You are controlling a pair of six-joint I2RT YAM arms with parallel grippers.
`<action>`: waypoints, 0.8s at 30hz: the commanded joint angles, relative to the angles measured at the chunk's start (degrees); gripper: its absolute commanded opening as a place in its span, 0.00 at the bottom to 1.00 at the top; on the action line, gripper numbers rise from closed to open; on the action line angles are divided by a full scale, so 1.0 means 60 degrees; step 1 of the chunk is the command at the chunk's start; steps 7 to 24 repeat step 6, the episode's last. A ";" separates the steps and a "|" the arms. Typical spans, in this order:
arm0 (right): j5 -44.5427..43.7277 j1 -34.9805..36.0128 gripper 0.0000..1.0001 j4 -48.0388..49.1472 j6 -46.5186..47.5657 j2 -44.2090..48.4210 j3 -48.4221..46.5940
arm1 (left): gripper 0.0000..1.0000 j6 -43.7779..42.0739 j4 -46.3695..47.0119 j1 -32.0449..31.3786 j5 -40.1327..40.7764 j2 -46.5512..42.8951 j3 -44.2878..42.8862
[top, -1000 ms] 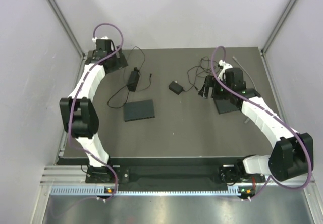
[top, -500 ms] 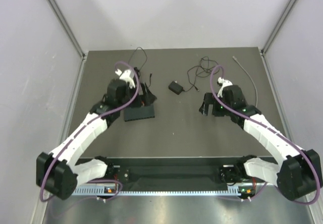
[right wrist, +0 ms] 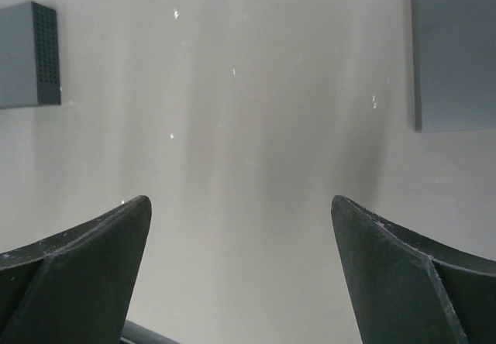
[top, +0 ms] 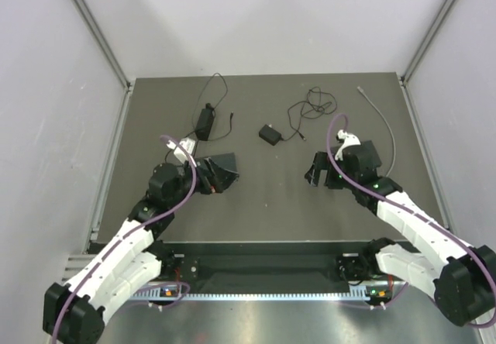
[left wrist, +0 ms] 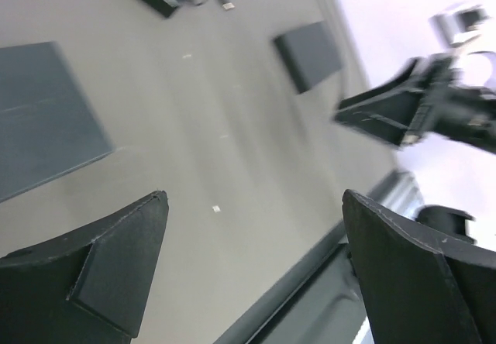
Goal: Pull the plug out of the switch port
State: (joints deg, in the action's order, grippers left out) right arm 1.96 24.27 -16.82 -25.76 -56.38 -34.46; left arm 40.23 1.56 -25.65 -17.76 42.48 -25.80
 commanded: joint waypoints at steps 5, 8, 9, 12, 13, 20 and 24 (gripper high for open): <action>0.1824 0.0115 1.00 0.2167 -0.0526 0.1526 0.1695 | 0.99 0.1597 0.2872 -0.0046 -0.1507 -0.1787 0.1922; 0.2262 0.0115 1.00 0.2623 -0.0729 0.1922 0.2004 | 0.99 0.1833 0.3788 -0.0032 -0.1827 -0.2067 0.2217; 0.2262 0.0115 1.00 0.2623 -0.0729 0.1922 0.2004 | 0.99 0.1833 0.3788 -0.0032 -0.1827 -0.2067 0.2217; 0.2262 0.0115 1.00 0.2623 -0.0729 0.1922 0.2004 | 0.99 0.1833 0.3788 -0.0032 -0.1827 -0.2067 0.2217; 0.2262 0.0115 1.00 0.2623 -0.0729 0.1922 0.2004 | 0.99 0.1833 0.3788 -0.0032 -0.1827 -0.2067 0.2217; 0.2262 0.0115 1.00 0.2623 -0.0729 0.1922 0.2004 | 0.99 0.1833 0.3788 -0.0032 -0.1827 -0.2067 0.2217; 0.2262 0.0115 1.00 0.2623 -0.0729 0.1922 0.2004 | 0.99 0.1833 0.3788 -0.0032 -0.1827 -0.2067 0.2217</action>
